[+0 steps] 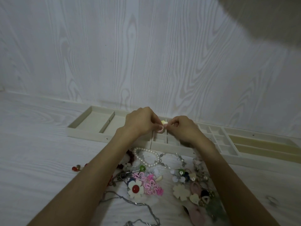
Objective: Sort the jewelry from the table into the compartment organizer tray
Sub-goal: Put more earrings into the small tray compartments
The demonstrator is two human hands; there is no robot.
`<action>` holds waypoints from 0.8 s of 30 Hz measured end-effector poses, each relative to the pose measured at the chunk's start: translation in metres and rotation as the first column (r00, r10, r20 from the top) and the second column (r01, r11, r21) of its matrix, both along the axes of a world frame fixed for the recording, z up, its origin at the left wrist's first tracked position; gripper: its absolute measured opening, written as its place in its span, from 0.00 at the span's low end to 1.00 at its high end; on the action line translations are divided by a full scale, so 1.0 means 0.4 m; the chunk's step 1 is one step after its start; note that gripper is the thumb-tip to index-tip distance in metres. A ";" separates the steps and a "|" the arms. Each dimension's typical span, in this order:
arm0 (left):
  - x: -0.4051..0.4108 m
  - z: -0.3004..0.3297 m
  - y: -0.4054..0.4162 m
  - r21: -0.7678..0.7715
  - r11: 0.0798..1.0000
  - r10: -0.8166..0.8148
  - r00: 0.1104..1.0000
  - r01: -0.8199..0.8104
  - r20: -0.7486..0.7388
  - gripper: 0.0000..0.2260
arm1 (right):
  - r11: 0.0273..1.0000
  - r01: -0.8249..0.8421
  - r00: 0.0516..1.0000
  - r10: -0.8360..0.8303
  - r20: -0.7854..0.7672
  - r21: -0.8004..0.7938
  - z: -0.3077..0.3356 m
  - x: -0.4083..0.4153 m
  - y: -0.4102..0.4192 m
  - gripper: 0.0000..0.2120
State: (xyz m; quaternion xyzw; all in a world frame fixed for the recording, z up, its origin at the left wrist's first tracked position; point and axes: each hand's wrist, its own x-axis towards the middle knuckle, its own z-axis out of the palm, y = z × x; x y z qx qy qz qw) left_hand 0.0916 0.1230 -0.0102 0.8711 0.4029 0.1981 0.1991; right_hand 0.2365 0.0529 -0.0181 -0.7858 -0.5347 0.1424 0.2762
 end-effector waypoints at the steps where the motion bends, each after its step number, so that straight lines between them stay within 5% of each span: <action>1: 0.004 -0.001 -0.005 0.018 1.000 0.001 1.000 -0.001 -0.019 0.08 | 1.000 0.004 0.998 -0.003 0.056 -0.013 0.001 0.001 -0.001 0.11; 7: 0.018 -0.013 -0.015 0.116 0.993 0.037 0.997 -0.029 -0.073 0.07 | 0.999 0.044 0.984 -0.045 0.173 0.007 -0.009 -0.004 -0.003 0.10; 15: 0.021 -0.026 -0.012 0.116 0.989 0.098 0.992 -0.089 -0.074 0.08 | 0.988 0.061 0.986 -0.082 0.147 0.140 -0.011 -0.027 -0.004 0.07; 24: 0.009 -0.011 0.004 0.063 0.997 -0.029 0.984 0.040 -0.174 0.10 | 0.978 0.118 0.924 -0.173 0.342 0.175 0.000 -0.062 -0.008 0.10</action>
